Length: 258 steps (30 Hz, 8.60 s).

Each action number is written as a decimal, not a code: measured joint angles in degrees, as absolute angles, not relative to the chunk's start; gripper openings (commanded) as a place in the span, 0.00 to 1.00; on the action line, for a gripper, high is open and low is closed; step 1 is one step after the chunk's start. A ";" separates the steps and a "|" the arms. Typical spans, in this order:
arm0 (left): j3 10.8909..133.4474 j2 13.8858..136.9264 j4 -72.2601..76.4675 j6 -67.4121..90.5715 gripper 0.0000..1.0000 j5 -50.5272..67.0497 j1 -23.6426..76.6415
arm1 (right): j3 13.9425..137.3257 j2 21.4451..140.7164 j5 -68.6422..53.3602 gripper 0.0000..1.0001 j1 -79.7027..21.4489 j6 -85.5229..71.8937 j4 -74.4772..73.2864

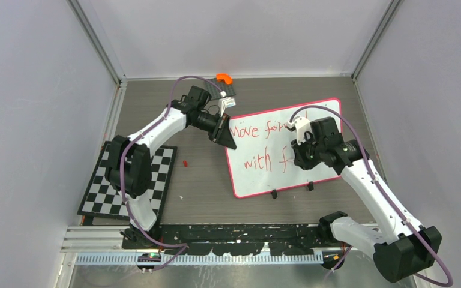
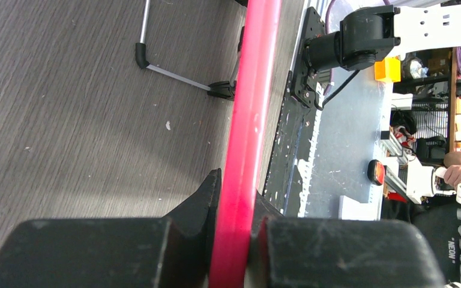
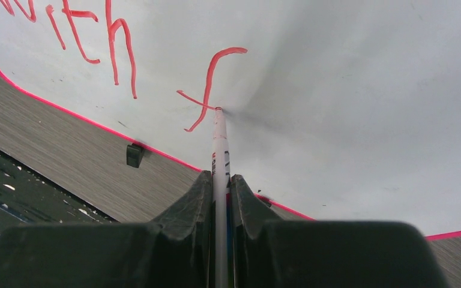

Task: Write a sentence on the whiteboard

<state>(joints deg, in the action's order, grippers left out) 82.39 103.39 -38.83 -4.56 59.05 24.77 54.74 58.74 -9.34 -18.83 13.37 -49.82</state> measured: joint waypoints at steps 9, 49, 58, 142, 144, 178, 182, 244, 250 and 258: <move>82.41 103.39 -38.85 -4.51 0.00 59.20 24.77 | 55.13 55.24 -8.51 0.00 -18.52 12.51 -50.22; 82.46 103.68 -38.81 -4.51 0.00 59.59 24.71 | 53.56 56.53 -8.05 0.00 -18.52 9.30 -47.00; 82.50 103.77 -38.81 -4.54 0.00 59.61 24.71 | 52.90 56.99 -8.40 0.00 -18.52 11.07 -49.19; 82.81 104.18 -38.96 -4.73 0.00 60.05 24.67 | 56.53 55.09 -5.10 0.00 -18.52 14.90 -54.17; 82.94 104.27 -39.05 -4.75 0.00 60.05 24.69 | 56.75 55.18 -4.86 0.00 -18.46 14.59 -54.13; 83.02 104.38 -39.29 -4.97 0.00 60.10 24.69 | 57.19 58.52 -6.44 0.00 -14.87 11.92 -49.78; 83.02 104.40 -39.29 -4.95 0.00 60.10 24.69 | 56.82 58.50 -6.26 0.00 -14.87 11.94 -49.76; 83.13 104.55 -39.38 -5.02 0.00 60.20 24.75 | 55.99 56.75 -2.85 0.00 -14.87 13.39 -52.42; 83.13 104.55 -39.38 -4.99 0.00 60.23 24.80 | 55.99 57.14 -2.81 0.00 -14.87 13.39 -51.03; 83.24 104.66 -39.44 -4.99 0.00 60.25 24.80 | 55.99 57.21 -3.42 0.00 -14.87 13.37 -50.89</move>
<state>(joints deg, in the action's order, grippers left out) 83.24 104.66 -39.44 -4.99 60.25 24.80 55.99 57.21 -3.42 -14.87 13.37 -50.89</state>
